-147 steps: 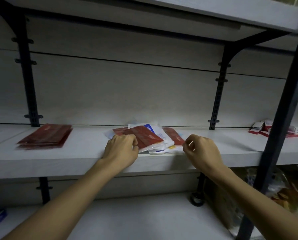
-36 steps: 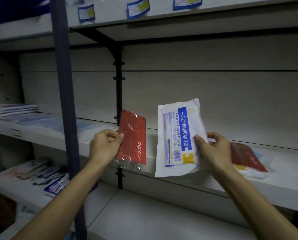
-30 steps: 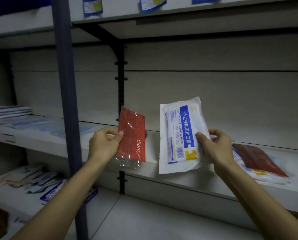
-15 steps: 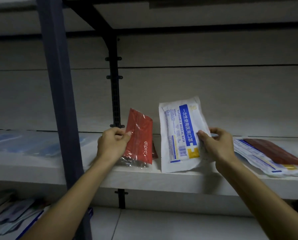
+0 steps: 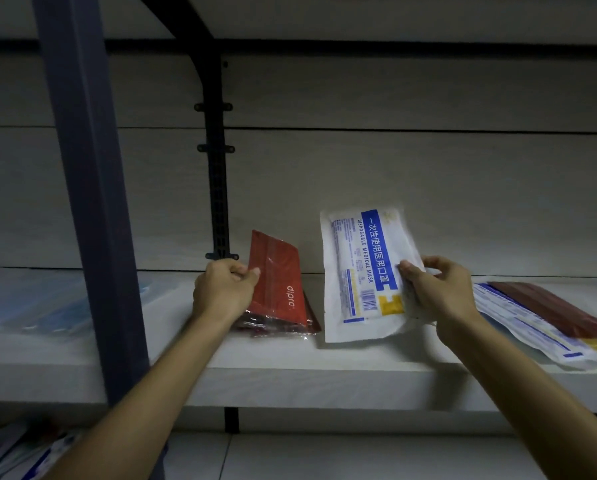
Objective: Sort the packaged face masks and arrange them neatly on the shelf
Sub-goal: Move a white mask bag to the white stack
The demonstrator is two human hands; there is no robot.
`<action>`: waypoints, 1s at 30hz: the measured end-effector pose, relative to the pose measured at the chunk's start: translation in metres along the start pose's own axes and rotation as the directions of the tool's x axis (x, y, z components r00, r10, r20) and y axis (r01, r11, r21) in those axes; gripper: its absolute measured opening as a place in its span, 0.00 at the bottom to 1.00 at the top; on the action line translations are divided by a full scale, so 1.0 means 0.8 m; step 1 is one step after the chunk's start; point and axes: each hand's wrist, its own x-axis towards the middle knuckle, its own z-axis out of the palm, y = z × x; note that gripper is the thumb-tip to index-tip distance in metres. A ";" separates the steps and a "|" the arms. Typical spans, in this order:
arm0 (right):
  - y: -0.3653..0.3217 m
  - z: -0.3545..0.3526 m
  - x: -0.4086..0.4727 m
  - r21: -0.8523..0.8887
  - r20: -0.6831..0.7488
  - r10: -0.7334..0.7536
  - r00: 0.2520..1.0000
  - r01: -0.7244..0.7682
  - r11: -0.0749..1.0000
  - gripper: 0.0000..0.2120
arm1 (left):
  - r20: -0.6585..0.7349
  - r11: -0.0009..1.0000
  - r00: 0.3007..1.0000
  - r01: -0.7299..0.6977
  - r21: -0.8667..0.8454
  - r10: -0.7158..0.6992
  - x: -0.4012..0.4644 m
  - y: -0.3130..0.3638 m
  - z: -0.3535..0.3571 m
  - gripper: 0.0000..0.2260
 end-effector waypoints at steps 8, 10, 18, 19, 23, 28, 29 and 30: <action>-0.003 0.017 0.020 0.009 -0.015 0.007 1.000 -0.007 1.000 0.12 | 0.040 0.972 0.999 0.009 0.237 -0.019 0.009 0.000 0.000 0.08; -0.005 0.020 0.023 0.026 -0.004 0.003 1.000 -0.003 1.000 0.13 | 0.059 0.952 0.998 -0.007 0.305 -0.012 0.010 0.000 0.000 0.09; -0.005 0.023 0.021 -0.008 -0.013 0.001 1.000 -0.001 1.000 0.16 | 0.095 0.780 0.989 -0.148 0.608 0.114 0.002 0.003 -0.004 0.18; -0.006 0.022 0.019 -0.007 -0.010 0.003 1.000 -0.003 1.000 0.16 | 0.100 0.762 0.986 -0.165 0.627 0.131 -0.001 0.005 -0.005 0.18; -0.010 0.014 0.008 0.000 -0.014 -0.002 1.000 0.002 1.000 0.15 | 0.119 0.755 0.976 -0.218 0.618 0.185 -0.011 0.009 -0.009 0.17; -0.017 -0.004 -0.020 0.019 -0.014 -0.001 1.000 0.002 1.000 0.13 | 0.134 0.784 0.961 -0.276 0.556 0.244 -0.033 0.010 -0.011 0.15; -0.018 -0.009 -0.026 0.020 -0.018 -0.004 1.000 0.005 1.000 0.13 | 0.134 0.789 0.956 -0.291 0.541 0.260 -0.039 0.010 -0.012 0.14; -0.018 -0.014 -0.032 0.022 -0.022 -0.008 1.000 0.009 1.000 0.13 | 0.134 0.795 0.952 -0.305 0.525 0.276 -0.045 0.010 -0.013 0.14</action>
